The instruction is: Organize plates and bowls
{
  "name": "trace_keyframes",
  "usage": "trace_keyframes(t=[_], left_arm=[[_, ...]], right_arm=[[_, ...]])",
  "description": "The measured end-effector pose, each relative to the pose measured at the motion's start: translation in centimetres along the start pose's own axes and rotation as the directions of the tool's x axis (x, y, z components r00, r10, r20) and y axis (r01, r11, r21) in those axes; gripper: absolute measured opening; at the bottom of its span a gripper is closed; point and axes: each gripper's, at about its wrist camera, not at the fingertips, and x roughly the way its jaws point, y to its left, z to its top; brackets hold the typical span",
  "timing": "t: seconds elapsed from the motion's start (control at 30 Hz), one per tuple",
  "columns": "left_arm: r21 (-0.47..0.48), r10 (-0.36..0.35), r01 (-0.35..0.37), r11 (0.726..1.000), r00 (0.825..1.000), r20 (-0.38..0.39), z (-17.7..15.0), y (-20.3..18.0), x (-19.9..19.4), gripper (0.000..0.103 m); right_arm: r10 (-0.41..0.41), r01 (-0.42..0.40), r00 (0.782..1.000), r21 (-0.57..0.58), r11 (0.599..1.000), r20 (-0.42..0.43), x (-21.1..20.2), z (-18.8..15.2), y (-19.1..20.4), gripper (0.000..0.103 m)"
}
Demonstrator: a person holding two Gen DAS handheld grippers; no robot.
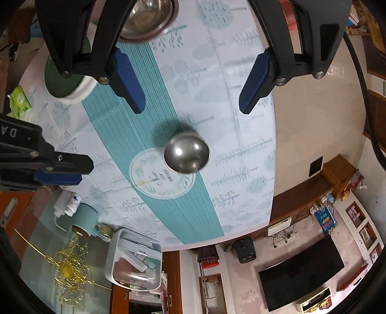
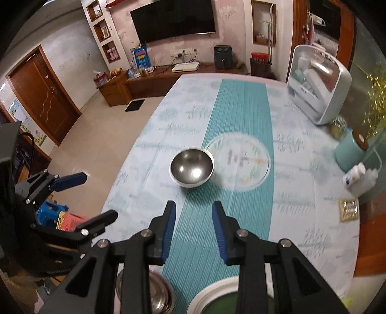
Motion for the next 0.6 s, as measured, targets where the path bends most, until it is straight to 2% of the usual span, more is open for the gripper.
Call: trace_keyframes(t=[0.07, 0.27, 0.47, 0.6], left_arm=[[0.0, -0.009, 0.009, 1.0, 1.0, -0.014, 1.1, 0.2, 1.5, 0.08], [-0.077, -0.011, 0.002, 0.997, 0.993, -0.117, 3.6, 2.2, 8.2, 0.08], [-0.128, 0.004, -0.028, 0.991, 0.983, -0.186, 4.3, 3.8, 14.3, 0.08], [-0.192, -0.014, -0.031, 0.981, 0.973, -0.231, 4.1, 4.7, 17.8, 0.08]], right_arm=[[0.0, 0.0, 1.0, -0.001, 1.0, 0.002, 0.7, 1.3, -0.3, 0.031], [-0.013, 0.014, 0.999, 0.018, 1.0, -0.037, 4.7, 4.1, -1.6, 0.031], [0.021, -0.012, 0.995, 0.085, 0.996, -0.098, 9.7, 5.3, -3.5, 0.031], [0.05, -0.029, 0.988, 0.137, 0.99, -0.146, 13.2, 5.4, -4.8, 0.031]])
